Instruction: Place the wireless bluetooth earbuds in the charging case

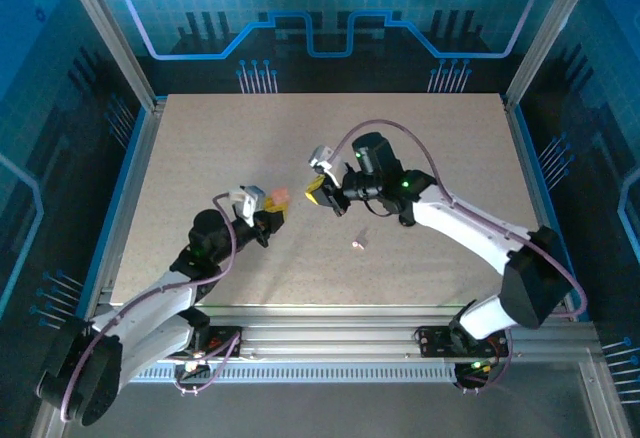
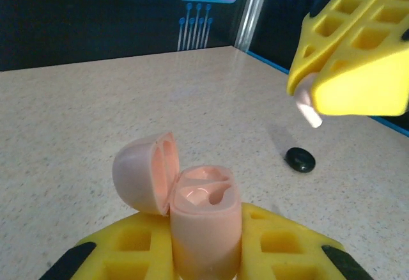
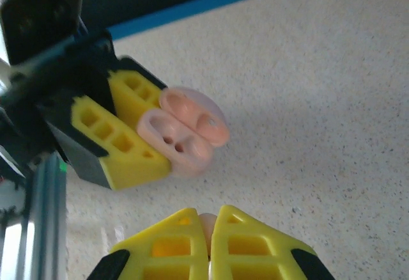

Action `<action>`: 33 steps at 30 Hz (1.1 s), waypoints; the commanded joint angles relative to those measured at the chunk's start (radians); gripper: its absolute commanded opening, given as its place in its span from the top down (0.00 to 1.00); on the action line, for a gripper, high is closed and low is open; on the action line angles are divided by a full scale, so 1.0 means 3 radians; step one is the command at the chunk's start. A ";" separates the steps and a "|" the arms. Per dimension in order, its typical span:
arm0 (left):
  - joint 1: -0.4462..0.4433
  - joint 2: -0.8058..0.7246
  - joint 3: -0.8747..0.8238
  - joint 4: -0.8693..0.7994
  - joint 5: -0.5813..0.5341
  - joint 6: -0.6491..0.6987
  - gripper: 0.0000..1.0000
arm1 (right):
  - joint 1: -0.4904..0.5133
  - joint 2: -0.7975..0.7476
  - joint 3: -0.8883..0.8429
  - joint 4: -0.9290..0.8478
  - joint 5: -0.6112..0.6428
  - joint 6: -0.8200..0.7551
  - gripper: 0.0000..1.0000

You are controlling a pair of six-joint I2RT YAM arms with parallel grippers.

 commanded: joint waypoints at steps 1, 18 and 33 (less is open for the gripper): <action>-0.0048 0.0098 -0.0003 0.0667 0.0281 0.0202 0.87 | -0.0019 -0.0274 -0.0275 0.0830 -0.0057 0.0615 0.96; -0.0101 0.0170 -0.0048 0.1056 0.0458 0.0349 0.87 | 0.0356 -0.0083 -0.0495 0.2031 0.0175 0.1062 0.96; -0.0101 0.0007 -0.0050 0.0997 0.0314 0.0285 0.86 | 0.0391 -0.0004 -0.0601 0.2177 0.0204 0.1156 0.96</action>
